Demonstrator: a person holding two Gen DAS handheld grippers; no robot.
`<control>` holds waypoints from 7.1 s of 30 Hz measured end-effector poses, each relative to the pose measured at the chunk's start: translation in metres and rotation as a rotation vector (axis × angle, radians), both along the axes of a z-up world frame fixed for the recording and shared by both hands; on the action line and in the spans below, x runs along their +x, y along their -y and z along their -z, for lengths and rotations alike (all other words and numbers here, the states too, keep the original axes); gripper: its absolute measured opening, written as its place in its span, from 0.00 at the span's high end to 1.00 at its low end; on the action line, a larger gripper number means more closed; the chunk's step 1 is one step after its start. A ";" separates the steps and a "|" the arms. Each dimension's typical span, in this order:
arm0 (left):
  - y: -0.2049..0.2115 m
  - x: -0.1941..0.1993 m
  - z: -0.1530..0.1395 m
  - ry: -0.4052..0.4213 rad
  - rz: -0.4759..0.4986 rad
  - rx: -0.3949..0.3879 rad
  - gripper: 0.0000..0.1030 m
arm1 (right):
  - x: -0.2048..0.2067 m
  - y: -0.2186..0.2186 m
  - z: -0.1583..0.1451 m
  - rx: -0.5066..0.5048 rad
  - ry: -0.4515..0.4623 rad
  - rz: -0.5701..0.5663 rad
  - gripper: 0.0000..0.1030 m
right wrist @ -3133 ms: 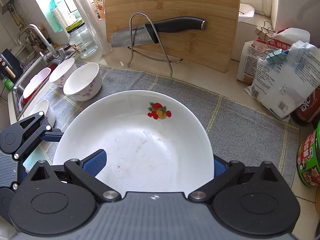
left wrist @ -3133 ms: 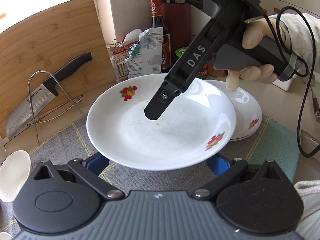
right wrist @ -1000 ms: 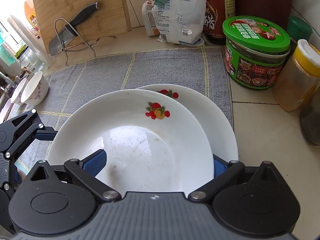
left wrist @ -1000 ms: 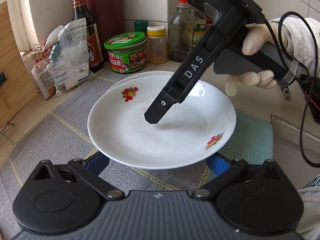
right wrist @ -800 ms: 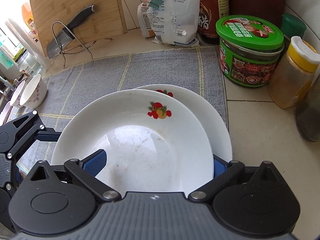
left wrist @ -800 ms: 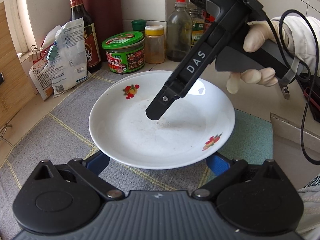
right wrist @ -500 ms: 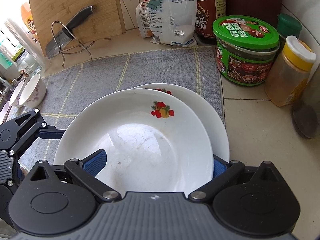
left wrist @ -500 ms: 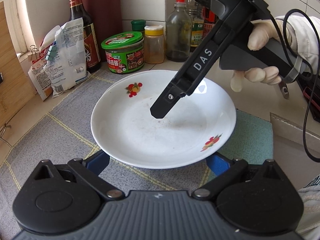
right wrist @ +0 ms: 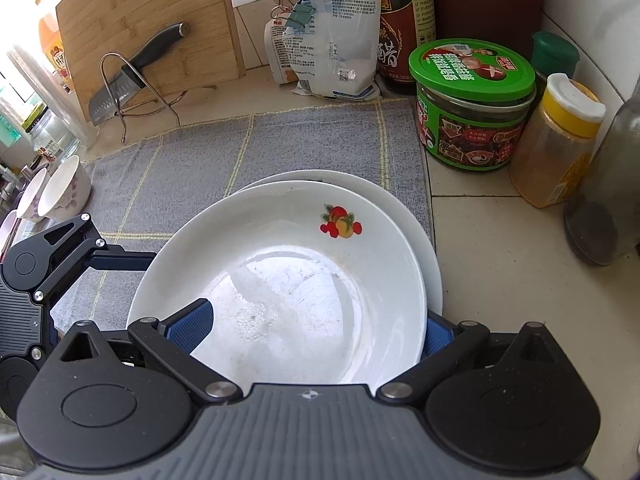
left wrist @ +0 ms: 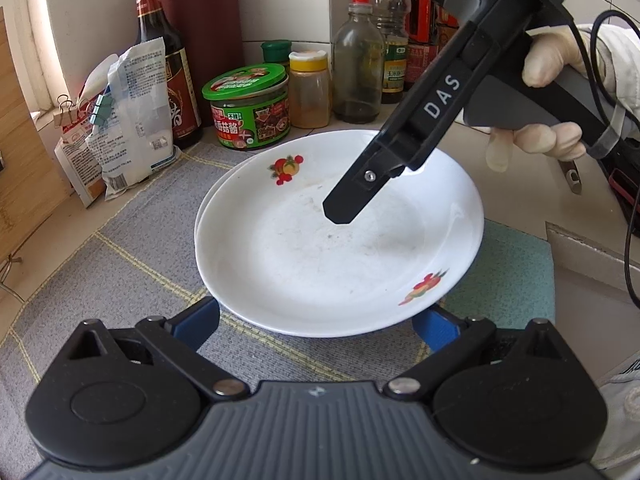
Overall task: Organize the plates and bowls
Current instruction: 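Lower the held plate onto the stacked plates with the right tool, then open the right tool and withdraw it from the plate stack, then move the left tool toward the white flowered bowls on the towel, then grasp the rim of the nearest white flowered bowl with the right tool, then lift the bowl with the right tool and carry it toward the plate stack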
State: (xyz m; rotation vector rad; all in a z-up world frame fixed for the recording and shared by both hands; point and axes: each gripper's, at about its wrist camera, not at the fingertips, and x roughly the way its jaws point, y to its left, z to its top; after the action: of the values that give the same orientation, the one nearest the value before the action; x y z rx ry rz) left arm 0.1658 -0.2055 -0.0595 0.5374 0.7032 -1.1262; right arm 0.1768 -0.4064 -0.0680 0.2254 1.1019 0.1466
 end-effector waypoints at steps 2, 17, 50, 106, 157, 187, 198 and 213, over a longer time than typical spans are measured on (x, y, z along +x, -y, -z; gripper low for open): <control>0.001 0.001 0.001 0.006 0.002 0.001 0.01 | -0.001 0.000 -0.001 -0.002 0.002 0.003 0.00; 0.001 0.003 0.003 0.000 0.008 -0.008 0.01 | -0.011 -0.001 -0.008 -0.043 0.010 0.029 0.00; -0.014 0.006 -0.017 -0.015 -0.099 -0.079 0.01 | -0.018 -0.050 -0.023 -0.288 0.076 -0.074 0.00; -0.262 -0.092 -0.019 0.051 -1.014 0.004 0.01 | -0.031 -0.258 -0.021 -0.189 0.270 -0.505 0.00; -0.357 -0.024 0.031 0.034 -0.748 -0.048 0.01 | 0.017 -0.427 -0.006 -0.183 0.161 -0.672 0.00; -0.370 -0.023 0.016 0.051 -0.718 -0.073 0.20 | 0.058 -0.462 0.003 -0.010 0.123 -0.769 0.15; -0.369 -0.024 0.015 0.057 -0.715 -0.070 0.20 | 0.061 -0.461 0.005 -0.005 0.119 -0.750 0.21; -0.364 -0.023 0.009 0.057 -0.694 -0.056 0.20 | 0.059 -0.459 0.001 -0.012 0.123 -0.729 0.21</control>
State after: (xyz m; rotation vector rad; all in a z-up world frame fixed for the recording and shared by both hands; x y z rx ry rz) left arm 0.1426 0.1589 -0.0687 0.2393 0.7267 -0.4770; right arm 0.2356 0.0528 -0.0693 -0.2052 1.0199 0.7925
